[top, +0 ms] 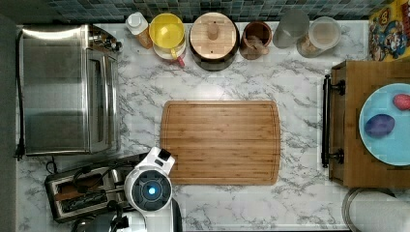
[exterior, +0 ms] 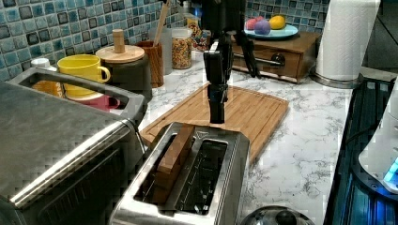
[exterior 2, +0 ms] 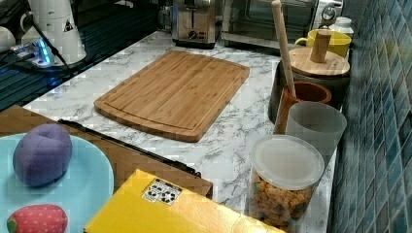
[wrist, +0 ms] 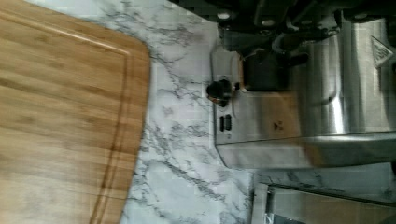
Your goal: Turn on the toaster.
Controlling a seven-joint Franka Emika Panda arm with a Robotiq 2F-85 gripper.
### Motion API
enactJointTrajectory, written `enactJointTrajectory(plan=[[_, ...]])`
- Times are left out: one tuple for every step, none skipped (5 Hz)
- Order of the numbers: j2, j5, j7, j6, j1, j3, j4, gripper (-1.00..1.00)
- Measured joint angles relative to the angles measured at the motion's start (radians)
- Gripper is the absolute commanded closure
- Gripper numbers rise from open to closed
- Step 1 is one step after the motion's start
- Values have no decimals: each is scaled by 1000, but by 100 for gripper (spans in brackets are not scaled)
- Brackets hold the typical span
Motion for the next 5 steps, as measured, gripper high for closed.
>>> enactJointTrajectory(plan=[[23,23,0,28,4,4,0,100],[54,21,1,47,0,18,6,100],[76,-2,6,66,0,33,6,100],[98,-2,7,85,0,34,6,100],[129,-1,11,107,0,34,8,100]])
